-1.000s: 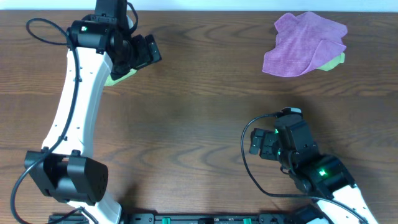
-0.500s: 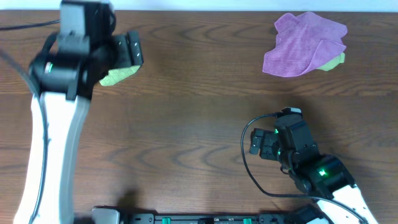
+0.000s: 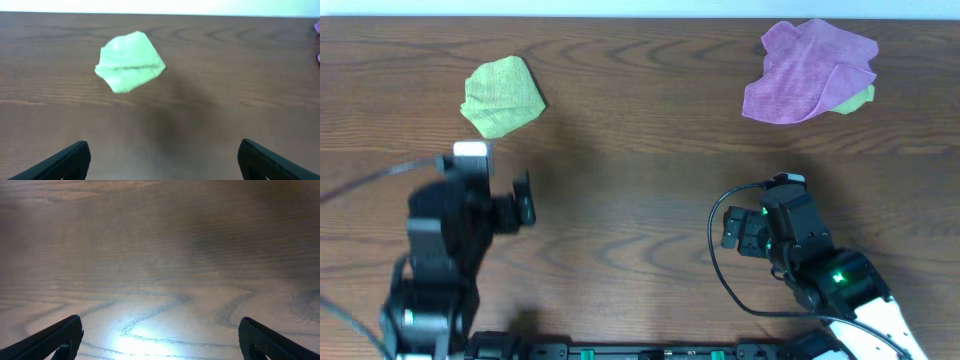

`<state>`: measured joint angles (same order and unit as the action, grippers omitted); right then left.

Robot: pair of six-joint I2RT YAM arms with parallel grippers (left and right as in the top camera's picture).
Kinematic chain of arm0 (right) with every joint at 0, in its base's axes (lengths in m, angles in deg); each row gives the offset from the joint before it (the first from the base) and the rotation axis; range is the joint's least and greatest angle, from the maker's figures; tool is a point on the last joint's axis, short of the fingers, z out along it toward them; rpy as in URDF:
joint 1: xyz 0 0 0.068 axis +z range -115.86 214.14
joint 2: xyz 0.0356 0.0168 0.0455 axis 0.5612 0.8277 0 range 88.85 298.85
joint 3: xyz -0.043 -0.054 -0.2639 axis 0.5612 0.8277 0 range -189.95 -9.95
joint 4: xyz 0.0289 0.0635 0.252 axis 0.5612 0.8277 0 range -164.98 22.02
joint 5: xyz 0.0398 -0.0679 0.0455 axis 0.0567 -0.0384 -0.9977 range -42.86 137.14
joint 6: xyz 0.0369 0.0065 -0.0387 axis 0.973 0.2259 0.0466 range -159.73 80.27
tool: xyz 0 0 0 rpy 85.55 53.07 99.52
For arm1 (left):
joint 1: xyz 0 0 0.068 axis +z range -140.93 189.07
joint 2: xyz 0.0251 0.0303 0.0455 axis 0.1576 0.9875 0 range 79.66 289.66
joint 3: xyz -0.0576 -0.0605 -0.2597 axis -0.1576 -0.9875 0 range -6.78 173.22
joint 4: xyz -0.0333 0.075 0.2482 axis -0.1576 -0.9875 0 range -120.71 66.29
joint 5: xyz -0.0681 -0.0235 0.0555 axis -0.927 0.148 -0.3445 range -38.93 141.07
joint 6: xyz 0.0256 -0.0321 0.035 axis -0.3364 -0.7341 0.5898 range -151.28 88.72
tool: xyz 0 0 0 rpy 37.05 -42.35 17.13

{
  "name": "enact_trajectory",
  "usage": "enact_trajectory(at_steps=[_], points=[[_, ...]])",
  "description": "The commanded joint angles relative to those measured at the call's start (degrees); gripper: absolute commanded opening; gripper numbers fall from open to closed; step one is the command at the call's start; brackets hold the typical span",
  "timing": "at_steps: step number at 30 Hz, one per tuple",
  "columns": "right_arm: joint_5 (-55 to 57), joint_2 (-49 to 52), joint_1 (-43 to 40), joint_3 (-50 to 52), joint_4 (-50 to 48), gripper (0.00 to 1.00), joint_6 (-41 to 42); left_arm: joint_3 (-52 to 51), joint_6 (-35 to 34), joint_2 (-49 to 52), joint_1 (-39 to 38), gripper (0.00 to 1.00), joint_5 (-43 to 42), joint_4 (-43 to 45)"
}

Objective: Fold the cloth

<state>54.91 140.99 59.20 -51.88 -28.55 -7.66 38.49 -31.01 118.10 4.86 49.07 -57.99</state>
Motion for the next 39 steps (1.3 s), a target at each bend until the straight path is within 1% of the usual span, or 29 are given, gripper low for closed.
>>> enact_trajectory(at_steps=[1, 7, 11, 16, 22, 25, 31, 39], points=[[1.03, -0.04, -0.46, 0.07, 0.09, 0.99, 0.68, -6.03, 2.54, -6.91, 0.20, 0.95, 0.92, 0.26], [1.03, -0.04, -0.46, 0.07, 0.09, 0.99, 0.68, -17.18, 2.54, -19.67, 0.33, 0.95, 0.68, 0.28], [1.03, -0.04, -0.46, 0.07, 0.09, 0.99, 0.68, -24.61, 2.51, -27.96, 1.81, 0.95, 0.44, 0.24], [1.03, -0.04, -0.46, 0.07, 0.09, 0.99, 0.68, -30.14, 2.54, -34.62, 2.82, 0.95, 0.48, -1.07], [1.03, -0.04, -0.46, 0.07, 0.11, 0.99, 0.68, -34.05, 2.58, -38.16, 2.82, 0.95, 0.50, -4.22], [1.03, -0.04, -0.46, 0.07, 0.11, 0.99, 0.68, -36.22, 2.56, -38.25, 2.80, 0.95, 0.50, -4.79], [1.03, -0.04, -0.46, 0.07, 0.11, 0.99, 0.68, -36.17, 7.08, -38.25, 2.80, 0.95, 0.76, -5.44], [1.03, -0.04, -0.46, 0.07, 0.09, 0.99, 0.68, -36.17, 7.04, -38.23, 2.80, 0.95, 0.94, -5.88]])
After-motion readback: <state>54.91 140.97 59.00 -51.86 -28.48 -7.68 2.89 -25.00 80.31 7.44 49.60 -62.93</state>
